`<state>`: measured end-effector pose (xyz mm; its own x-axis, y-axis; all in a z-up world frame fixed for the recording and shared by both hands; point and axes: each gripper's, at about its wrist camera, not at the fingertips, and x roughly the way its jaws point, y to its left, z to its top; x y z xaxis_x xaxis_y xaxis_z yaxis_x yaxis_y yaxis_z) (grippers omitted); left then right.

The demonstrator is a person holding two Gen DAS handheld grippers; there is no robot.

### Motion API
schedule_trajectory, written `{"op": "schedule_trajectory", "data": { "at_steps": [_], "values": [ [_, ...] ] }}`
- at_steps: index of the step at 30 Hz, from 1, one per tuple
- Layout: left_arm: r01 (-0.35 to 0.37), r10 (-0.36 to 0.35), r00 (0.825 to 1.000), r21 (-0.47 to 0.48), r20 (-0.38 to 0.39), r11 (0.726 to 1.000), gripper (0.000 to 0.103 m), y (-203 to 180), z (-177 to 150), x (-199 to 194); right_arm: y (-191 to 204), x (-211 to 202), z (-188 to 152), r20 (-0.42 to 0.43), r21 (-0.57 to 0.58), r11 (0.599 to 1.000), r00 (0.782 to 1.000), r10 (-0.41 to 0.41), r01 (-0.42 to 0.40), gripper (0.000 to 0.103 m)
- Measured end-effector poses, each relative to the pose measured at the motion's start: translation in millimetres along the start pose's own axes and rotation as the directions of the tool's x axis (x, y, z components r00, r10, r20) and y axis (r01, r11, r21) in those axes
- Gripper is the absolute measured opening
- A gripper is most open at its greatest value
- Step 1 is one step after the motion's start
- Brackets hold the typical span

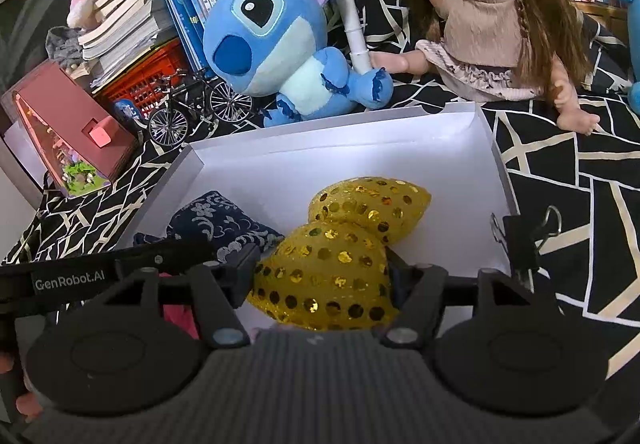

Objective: Organize soft objects
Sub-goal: 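Carry both items into the white box and open the left tool over it, then open the right tool to drop the sequin pillow into the box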

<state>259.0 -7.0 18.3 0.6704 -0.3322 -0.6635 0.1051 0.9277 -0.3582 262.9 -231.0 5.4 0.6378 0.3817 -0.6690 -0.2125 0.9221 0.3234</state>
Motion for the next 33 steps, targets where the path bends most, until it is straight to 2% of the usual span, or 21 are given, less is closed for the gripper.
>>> {"op": "schedule_trajectory", "data": {
  "at_steps": [3, 13, 23, 29, 33],
  "values": [
    [0.003, -0.003, 1.000, 0.001, 0.008, 1.000, 0.043, -1, 1, -5, 0, -2, 0, 0.005, 0.009, 1.000, 1.000, 0.001, -0.001, 0.080],
    [-0.023, 0.021, 0.997, 0.035, 0.081, 0.999, 0.077, -3, -4, -45, 4, -35, -3, 0.086, -0.023, 1.000, 0.996, 0.003, -0.001, 0.091],
    [-0.013, -0.008, 0.982, 0.107, 0.190, 0.994, 0.092, -8, -36, -99, 14, -90, -28, 0.226, -0.089, 0.996, 0.974, 0.016, 0.004, 0.098],
    [-0.010, -0.021, 0.964, 0.114, 0.265, 0.993, 0.096, -7, -67, -126, 22, -117, -55, 0.331, -0.138, 0.988, 0.943, -0.025, 0.074, 0.103],
    [-0.027, -0.006, 0.961, 0.115, 0.275, 0.993, 0.097, -4, -85, -135, 25, -126, -75, 0.374, -0.149, 0.981, 0.925, -0.061, 0.125, 0.103]
  ]
}}
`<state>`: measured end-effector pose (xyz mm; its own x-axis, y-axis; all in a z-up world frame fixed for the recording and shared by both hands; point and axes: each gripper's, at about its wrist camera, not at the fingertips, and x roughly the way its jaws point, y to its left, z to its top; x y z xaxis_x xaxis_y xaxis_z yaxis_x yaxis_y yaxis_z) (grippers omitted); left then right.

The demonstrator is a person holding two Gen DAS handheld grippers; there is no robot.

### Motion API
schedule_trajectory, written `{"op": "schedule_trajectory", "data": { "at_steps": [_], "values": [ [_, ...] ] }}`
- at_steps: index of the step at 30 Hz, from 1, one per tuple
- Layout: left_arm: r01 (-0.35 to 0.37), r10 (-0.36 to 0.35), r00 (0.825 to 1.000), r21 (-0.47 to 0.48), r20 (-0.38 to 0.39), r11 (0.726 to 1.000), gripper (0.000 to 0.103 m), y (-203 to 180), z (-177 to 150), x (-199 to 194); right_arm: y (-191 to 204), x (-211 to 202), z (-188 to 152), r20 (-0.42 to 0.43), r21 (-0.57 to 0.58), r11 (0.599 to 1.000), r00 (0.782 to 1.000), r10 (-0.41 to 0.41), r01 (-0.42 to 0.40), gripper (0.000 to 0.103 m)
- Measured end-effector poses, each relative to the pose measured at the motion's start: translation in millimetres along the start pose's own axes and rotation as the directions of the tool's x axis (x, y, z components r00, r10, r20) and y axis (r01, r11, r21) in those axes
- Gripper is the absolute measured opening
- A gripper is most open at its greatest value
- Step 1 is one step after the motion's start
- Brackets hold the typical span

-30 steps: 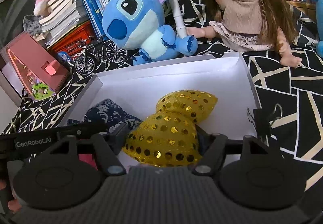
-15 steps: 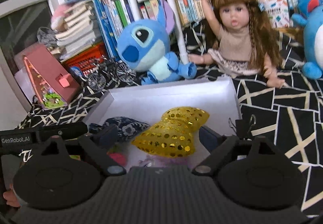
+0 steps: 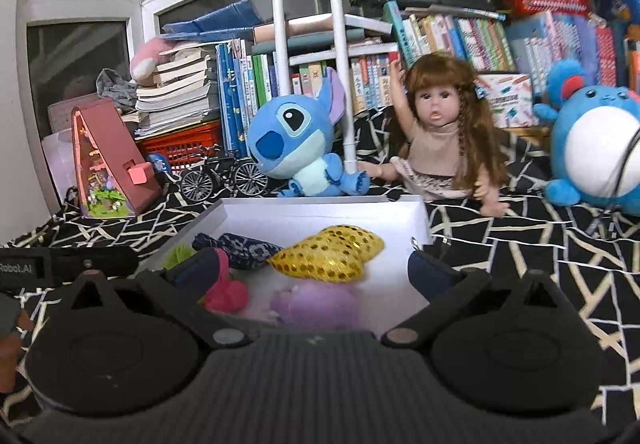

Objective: Organize soft objects
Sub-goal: 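Open the right tool to drop the sequin pillow into the box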

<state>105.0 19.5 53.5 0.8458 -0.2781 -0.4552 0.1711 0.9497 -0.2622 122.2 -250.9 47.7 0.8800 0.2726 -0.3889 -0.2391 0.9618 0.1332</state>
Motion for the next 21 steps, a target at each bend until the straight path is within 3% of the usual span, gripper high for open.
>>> {"op": "schedule_trajectory", "data": {
  "at_steps": [10, 16, 21],
  "values": [
    [-0.088, 0.089, 0.996, -0.064, 0.021, 0.994, 0.100, 20, -31, -28, 8, -36, -33, 0.066, -0.059, 0.994, 0.994, -0.091, 0.095, 0.103],
    [-0.144, 0.145, 0.989, -0.052, 0.030, 0.988, 0.101, 27, -45, -41, -2, -54, -51, 0.116, -0.002, 0.986, 0.979, -0.166, 0.168, 0.103],
    [-0.196, 0.198, 0.980, -0.033, 0.037, 0.980, 0.101, 31, -57, -49, -9, -58, -65, 0.096, 0.023, 0.977, 0.972, -0.214, 0.212, 0.103]
  ]
}}
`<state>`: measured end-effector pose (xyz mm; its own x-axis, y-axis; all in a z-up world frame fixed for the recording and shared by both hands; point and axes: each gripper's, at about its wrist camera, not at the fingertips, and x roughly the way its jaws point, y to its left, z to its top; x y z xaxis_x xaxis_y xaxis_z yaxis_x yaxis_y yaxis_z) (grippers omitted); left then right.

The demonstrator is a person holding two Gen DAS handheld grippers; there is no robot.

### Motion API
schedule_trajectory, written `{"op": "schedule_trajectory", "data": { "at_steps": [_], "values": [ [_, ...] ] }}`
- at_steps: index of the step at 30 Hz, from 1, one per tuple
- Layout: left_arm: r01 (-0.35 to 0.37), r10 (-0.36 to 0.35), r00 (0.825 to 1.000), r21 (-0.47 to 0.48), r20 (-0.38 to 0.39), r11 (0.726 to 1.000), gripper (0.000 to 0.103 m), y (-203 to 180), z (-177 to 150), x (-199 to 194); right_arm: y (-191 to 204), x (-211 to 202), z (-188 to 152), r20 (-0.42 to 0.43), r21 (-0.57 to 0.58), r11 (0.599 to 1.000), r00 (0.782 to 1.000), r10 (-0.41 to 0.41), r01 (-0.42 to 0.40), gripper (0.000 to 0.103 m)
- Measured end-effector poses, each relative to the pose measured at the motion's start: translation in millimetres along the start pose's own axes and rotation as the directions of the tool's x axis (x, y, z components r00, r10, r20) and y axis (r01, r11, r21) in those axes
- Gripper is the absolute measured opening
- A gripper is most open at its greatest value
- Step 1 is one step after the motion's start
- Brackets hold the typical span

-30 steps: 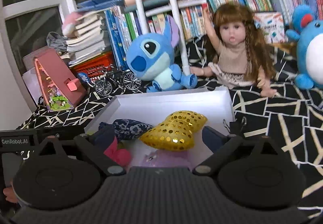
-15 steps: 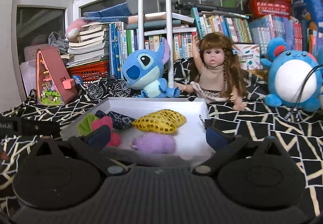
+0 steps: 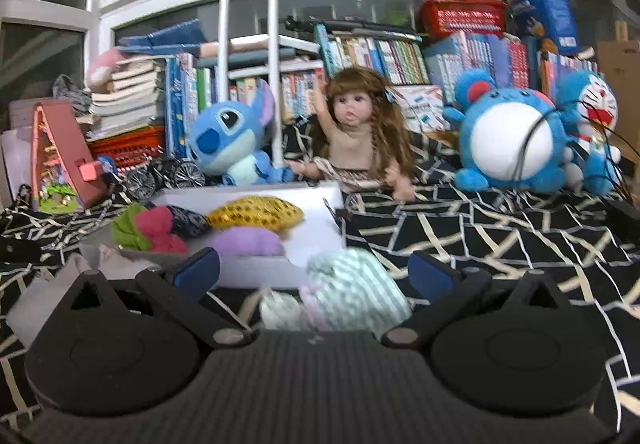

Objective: Organize soft objects
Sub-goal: 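Grasp the green gingham cloth bag with the right tool while the left grasps the light-blue packet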

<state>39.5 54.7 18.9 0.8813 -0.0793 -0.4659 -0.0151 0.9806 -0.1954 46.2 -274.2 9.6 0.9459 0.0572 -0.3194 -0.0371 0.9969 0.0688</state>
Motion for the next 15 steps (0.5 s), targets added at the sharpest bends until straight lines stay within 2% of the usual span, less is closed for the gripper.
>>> {"op": "schedule_trajectory", "data": {
  "at_steps": [6, 15],
  "values": [
    [-0.045, 0.045, 0.999, 0.015, -0.015, 0.999, 0.101, 4, -10, 1, -1, -1, -13, -0.032, -0.017, 0.999, 0.998, -0.050, 0.050, 0.103],
    [-0.067, 0.066, 0.996, -0.013, -0.053, 0.998, 0.101, 8, -24, 5, 5, 0, -23, -0.061, -0.026, 0.998, 0.996, -0.066, 0.064, 0.103]
  ]
}}
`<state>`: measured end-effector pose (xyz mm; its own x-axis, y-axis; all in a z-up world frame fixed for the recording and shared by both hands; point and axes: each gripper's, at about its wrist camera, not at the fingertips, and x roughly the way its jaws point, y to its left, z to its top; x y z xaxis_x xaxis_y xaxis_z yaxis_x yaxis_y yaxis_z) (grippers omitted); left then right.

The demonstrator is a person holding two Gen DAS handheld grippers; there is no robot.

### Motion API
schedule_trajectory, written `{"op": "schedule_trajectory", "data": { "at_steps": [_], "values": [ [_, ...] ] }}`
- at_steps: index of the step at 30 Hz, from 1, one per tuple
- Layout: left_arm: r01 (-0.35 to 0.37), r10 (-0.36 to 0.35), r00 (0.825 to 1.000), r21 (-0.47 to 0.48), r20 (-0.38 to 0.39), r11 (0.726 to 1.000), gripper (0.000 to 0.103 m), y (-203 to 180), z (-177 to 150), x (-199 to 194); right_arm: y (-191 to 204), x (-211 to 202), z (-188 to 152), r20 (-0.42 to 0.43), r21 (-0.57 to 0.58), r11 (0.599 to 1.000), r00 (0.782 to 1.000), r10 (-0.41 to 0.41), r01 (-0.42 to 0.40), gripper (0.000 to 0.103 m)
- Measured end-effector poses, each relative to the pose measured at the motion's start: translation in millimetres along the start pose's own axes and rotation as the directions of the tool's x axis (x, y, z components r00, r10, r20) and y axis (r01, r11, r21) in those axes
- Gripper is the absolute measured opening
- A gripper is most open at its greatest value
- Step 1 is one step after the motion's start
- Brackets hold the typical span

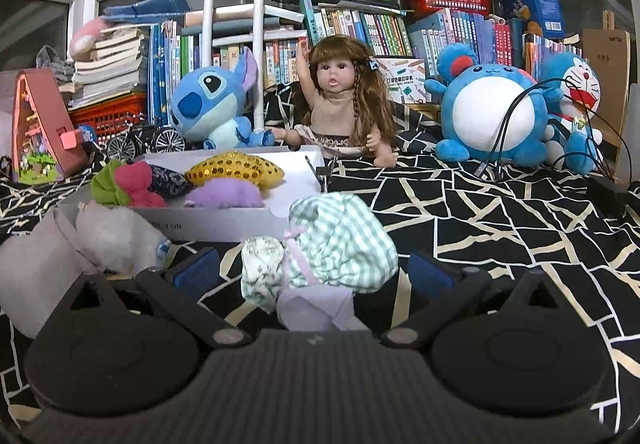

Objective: Organize soft objects
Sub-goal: 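Grasp the green gingham cloth bag with the right tool while the left grasps the light-blue packet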

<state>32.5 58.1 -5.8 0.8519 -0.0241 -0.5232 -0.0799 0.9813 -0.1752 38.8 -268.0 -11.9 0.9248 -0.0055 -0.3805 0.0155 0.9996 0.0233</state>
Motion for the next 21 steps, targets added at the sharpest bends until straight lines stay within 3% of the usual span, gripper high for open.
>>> {"op": "schedule_trajectory", "data": {
  "at_steps": [15, 21],
  "values": [
    [-0.006, 0.006, 1.000, -0.008, -0.019, 1.000, 0.094, 0, -3, 6, 9, 9, 7, -0.020, -0.082, 0.996, 0.999, -0.028, 0.026, 0.103],
    [0.000, -0.001, 1.000, -0.010, -0.023, 1.000, 0.080, 1, -1, 8, 16, 20, 11, -0.057, -0.139, 0.990, 0.998, -0.040, 0.032, 0.103]
  ]
}}
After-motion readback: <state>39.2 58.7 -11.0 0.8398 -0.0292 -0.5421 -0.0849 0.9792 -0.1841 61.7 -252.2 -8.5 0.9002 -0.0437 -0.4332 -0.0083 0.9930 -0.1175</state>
